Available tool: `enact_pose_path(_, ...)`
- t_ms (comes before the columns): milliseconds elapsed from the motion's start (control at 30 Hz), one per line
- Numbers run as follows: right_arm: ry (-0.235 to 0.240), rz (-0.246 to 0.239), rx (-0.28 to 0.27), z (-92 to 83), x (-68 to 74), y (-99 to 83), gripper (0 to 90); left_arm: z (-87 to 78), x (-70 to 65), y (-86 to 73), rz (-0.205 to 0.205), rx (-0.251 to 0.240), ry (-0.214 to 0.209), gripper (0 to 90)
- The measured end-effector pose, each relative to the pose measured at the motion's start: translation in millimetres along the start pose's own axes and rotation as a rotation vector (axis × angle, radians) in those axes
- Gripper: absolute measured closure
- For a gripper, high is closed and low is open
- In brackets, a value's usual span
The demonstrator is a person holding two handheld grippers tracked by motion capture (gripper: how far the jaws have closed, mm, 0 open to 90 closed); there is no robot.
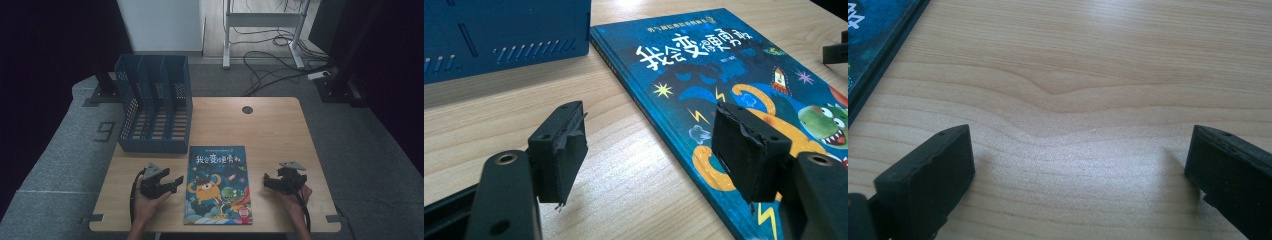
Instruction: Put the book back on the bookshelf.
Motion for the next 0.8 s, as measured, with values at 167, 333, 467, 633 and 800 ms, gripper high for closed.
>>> enact_pose_path(167,0.005,-0.002,-0.003,-0.2,-0.9,0.1,0.3,1.9,0.7,-0.5,-0.007,0.010,-0.004,29.4)
enact_pose_path(333,-0.010,0.022,-0.002,-3.5,-3.3,0.6,5.5,1.9,-1.5,-0.3,-0.010,0.013,-0.009,28.9)
enact_pose_path(467,0.003,0.049,-0.003,-6.0,-6.3,1.1,7.9,1.5,-2.7,-0.1,-0.012,0.016,-0.013,28.8)
enact_pose_path(633,0.011,0.052,-0.006,-6.5,-7.9,1.4,9.4,3.9,-3.2,-0.7,-0.012,0.026,-0.018,28.8)
enact_pose_path(800,0.030,0.066,-0.016,-8.4,-8.9,2.2,11.4,3.3,-4.8,-0.3,-0.012,0.026,-0.022,28.7)
Point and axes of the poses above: each handheld gripper's, and its own axes: z roughly forward along the jaws, y roughly out of its top, x roughly to its left, the point moved 1 cm from there along z, roughly forward along the jaws, and after that the axes turned 8 degrees about -x, right-handed, at the moved point
